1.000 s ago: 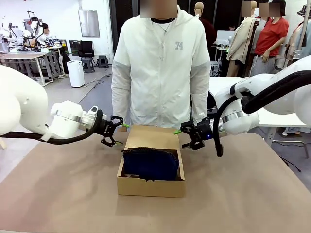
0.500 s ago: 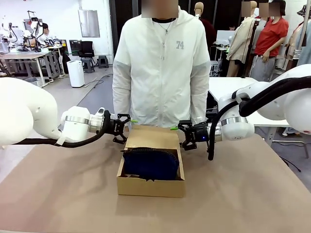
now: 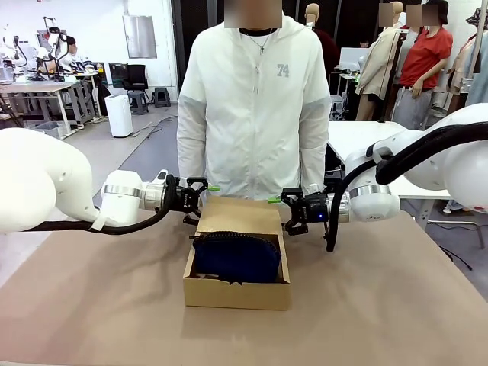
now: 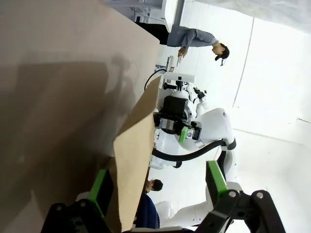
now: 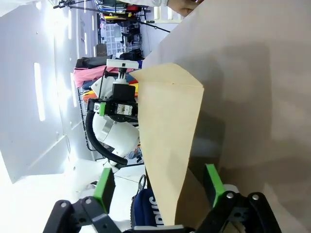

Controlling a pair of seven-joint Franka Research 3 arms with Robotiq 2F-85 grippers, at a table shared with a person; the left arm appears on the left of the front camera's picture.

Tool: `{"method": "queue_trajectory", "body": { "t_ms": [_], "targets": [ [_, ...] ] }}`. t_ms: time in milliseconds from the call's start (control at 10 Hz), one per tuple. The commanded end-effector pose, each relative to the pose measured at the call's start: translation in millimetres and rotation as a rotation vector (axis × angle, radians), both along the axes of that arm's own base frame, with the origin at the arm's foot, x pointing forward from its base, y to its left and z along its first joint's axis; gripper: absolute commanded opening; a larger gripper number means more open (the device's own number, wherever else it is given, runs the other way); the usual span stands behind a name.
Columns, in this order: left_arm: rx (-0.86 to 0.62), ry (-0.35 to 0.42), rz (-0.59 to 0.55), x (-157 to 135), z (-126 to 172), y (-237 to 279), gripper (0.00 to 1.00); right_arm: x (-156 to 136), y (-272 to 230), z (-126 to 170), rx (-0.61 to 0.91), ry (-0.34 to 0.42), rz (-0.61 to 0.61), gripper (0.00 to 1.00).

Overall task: Pack the items into the box.
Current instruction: Close the Mailer Box.

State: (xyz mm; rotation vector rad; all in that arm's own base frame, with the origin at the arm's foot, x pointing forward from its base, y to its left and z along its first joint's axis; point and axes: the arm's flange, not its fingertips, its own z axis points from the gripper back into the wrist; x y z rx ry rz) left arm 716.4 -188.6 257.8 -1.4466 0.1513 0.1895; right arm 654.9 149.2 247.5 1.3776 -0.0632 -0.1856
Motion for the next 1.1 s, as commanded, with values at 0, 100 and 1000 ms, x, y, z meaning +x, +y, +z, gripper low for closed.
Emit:
{"method": "queue_trajectory", "body": {
  "t_ms": [0, 100, 1000],
  "targets": [
    [-0.024, 0.008, 0.002, 5.6, -0.3, 3.5, 0.80, 7.2, 2.0, -0.3, 0.025, -0.024, 0.020, 0.72],
    [-0.016, 0.002, -0.010, 5.3, -1.0, 2.7, 0.61, 7.1, 1.7, 0.2, 0.033, -0.036, 0.012, 0.53],
    [-0.074, -0.220, -0.108, -16.3, 53.4, -4.4, 0.61, -10.8, -7.4, 33.5, 0.059, -0.264, 0.009, 0.53]
  ]
}}
